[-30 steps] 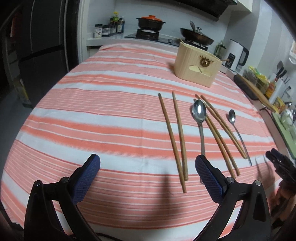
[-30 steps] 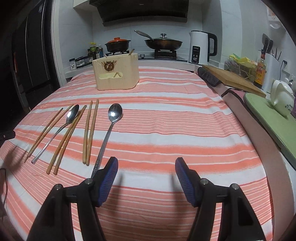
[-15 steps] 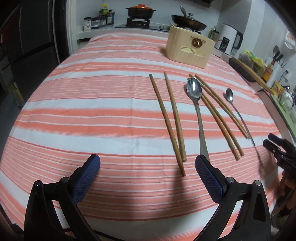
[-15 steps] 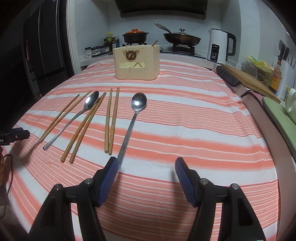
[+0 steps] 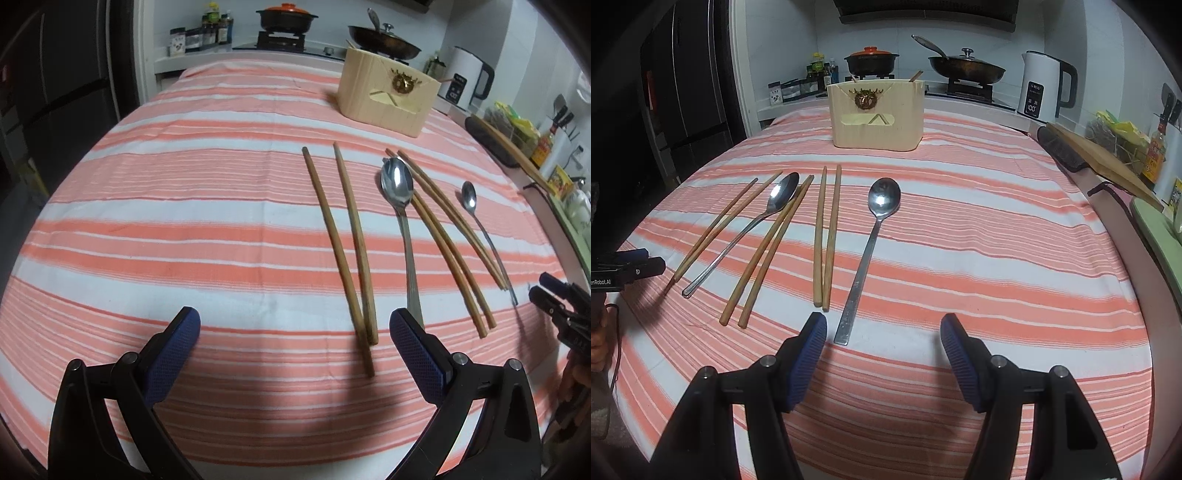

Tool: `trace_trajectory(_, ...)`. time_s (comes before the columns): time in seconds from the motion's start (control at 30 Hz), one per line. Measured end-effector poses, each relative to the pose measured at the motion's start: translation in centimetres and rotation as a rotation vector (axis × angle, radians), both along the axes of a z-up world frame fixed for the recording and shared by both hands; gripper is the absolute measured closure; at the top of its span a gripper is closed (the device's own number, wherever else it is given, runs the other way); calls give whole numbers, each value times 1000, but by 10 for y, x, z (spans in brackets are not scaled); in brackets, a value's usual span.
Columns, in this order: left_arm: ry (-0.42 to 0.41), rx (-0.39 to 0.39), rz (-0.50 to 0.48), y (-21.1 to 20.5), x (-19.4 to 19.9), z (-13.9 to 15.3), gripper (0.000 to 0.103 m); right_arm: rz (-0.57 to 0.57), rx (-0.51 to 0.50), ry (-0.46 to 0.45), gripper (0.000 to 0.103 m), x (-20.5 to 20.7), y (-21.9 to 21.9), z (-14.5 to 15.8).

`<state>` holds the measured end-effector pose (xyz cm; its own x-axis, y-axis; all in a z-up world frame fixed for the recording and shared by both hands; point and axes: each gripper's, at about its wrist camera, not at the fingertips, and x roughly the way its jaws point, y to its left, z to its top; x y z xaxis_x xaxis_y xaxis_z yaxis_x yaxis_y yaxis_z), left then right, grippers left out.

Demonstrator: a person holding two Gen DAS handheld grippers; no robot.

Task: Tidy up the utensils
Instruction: 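Lower the right tool onto the metal spoon handle and close on it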

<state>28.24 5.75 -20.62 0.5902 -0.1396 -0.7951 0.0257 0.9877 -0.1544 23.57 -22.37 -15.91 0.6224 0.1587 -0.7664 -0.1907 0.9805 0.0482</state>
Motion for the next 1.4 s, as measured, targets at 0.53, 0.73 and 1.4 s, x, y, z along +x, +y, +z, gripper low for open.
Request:
trace_trajectory(0.53, -39, 57, -165, -85, 69, 10, 7, -3, 8, 35, 42, 77, 15, -4)
trace_trajectory(0.73, -6, 61, -166, -94, 91, 4, 12, 13, 16, 105, 51, 112, 20, -22)
trace_trajectory(1.4, 21, 73, -167, -107, 122, -9, 16, 29, -30, 103, 73, 118, -10, -24)
